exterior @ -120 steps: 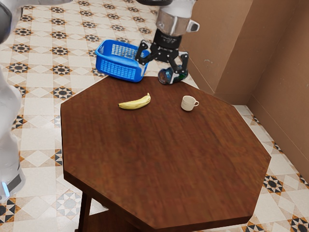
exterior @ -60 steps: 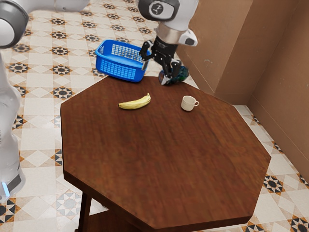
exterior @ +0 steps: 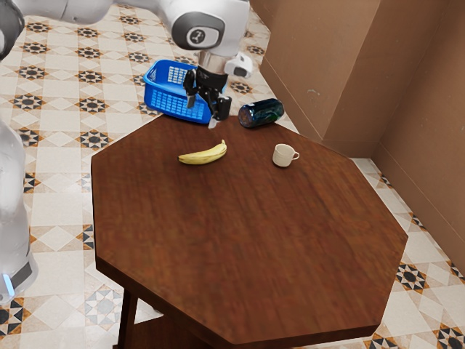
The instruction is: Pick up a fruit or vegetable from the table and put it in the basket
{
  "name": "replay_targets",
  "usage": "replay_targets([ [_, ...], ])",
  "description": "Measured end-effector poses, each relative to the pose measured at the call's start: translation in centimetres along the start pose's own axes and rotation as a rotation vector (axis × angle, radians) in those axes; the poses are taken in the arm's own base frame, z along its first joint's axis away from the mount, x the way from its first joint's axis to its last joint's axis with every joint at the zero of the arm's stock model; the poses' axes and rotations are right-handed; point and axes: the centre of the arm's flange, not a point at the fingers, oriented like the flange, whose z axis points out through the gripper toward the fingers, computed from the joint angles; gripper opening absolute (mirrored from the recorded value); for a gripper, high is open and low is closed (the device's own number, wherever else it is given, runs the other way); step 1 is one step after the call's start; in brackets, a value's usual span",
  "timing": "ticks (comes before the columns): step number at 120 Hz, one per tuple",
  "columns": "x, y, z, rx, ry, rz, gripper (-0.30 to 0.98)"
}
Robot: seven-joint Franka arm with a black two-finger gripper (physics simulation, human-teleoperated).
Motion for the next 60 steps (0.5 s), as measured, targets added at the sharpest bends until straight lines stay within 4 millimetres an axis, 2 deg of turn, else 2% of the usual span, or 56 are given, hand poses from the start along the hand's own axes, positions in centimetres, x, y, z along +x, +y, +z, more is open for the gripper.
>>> replay_targets([
  [29,2.4,-2.0,3.1,-0.014,-0.031,0.034,0.69],
  [43,3.2,-0.8,4.4,-0.026,-0.02,0.081,0.69],
  [60,2.8,0.3,6.9,-0.079,0.007,0.113,0.69],
])
